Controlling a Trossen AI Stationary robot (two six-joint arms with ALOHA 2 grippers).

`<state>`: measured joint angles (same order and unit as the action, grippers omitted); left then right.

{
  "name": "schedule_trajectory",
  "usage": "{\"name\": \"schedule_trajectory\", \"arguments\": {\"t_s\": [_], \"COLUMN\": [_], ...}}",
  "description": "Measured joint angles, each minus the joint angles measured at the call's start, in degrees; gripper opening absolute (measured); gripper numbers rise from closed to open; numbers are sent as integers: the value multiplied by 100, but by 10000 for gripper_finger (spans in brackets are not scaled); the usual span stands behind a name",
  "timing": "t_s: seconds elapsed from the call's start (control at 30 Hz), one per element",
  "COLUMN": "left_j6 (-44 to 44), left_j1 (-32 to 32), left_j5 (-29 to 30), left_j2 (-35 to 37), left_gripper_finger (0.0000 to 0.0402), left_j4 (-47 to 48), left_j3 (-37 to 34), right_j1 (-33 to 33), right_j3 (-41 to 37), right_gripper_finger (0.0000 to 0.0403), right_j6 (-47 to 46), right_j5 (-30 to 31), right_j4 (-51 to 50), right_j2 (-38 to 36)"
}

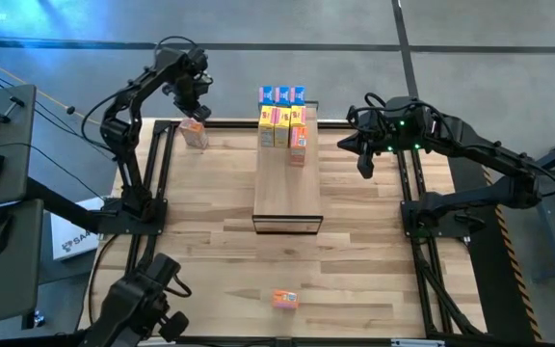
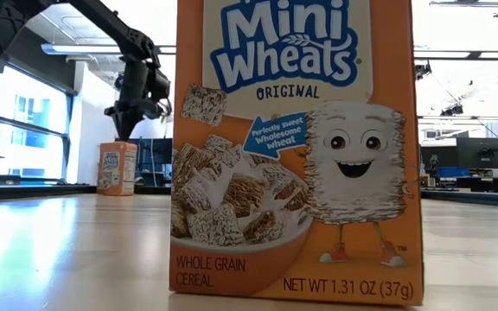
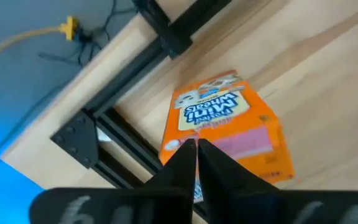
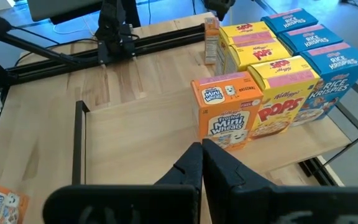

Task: Stack cereal on shelf
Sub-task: Put the top orange cereal box on the shelf aligned with the orange cereal box

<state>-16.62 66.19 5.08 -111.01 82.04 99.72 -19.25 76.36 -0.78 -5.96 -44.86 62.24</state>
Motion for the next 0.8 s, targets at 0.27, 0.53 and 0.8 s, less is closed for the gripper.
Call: {"name": "schedule_trajectory", "arguments": {"t_s": [0.27,0.53,0.8], "left_j6": [141,-81,-672], "left_j1": [6,129,-172], "left_j5": [1408,530,-145], "left_j2": [82,82,242], "left_gripper_finger": [33,2,1], "left_j4": [-283,-700,-499], "left_j3": [0,0,-9], "right_j1": [0,0,0], "right_j3": [0,0,0], "right_gripper_finger": [0,0,0], "right_j6": [123,125,125], "right_j5": [2,0,0], "right_j4": [15,15,16], "right_j2": [0,2,2]}}
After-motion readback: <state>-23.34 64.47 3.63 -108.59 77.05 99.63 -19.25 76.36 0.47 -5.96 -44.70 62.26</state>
